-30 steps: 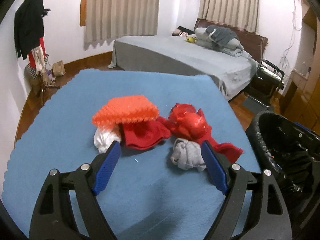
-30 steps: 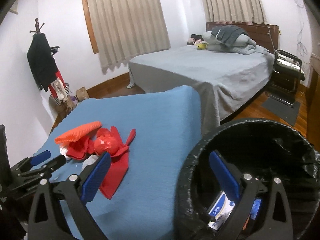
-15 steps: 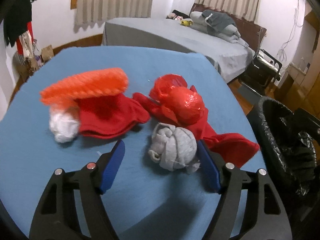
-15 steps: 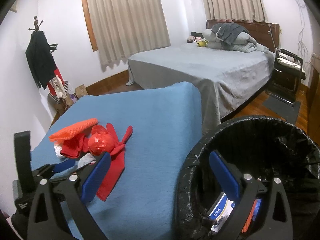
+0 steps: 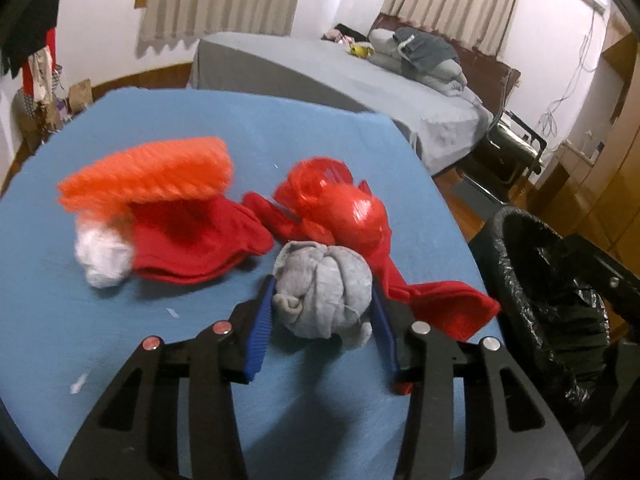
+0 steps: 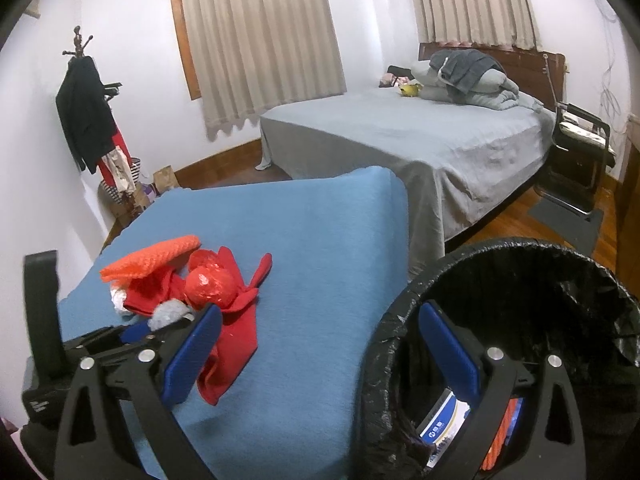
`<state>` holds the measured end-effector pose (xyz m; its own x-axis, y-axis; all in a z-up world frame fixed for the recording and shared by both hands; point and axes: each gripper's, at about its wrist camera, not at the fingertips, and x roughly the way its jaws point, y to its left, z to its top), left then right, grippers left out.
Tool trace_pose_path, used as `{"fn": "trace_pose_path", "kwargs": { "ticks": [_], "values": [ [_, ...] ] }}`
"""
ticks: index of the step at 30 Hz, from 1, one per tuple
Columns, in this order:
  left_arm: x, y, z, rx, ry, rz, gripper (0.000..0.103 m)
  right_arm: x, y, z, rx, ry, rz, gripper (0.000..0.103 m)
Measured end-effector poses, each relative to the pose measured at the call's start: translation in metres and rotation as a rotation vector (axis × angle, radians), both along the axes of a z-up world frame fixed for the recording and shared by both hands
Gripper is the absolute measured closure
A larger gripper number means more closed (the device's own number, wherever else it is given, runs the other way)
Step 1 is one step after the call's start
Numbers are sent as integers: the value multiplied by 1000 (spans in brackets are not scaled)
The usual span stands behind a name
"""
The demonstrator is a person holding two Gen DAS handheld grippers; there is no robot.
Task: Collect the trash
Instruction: 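Grasp the grey sock ball with the left tool, then grasp red plastic bag with right tool while left tool holds grey sock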
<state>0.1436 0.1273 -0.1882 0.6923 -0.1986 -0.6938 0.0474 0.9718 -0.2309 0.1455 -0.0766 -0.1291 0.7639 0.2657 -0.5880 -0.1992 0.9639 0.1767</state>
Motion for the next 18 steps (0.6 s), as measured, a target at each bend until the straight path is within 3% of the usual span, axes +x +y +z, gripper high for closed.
{"fn": "trace_pose_path", "kwargs": {
  "ticks": [6, 18],
  "values": [
    [-14, 15, 16, 82, -37, 38, 60, 0, 16, 1, 3, -3, 34, 6],
    [-31, 46, 23, 131, -54, 107, 60, 18, 76, -20, -15, 53, 145, 8]
  ]
}}
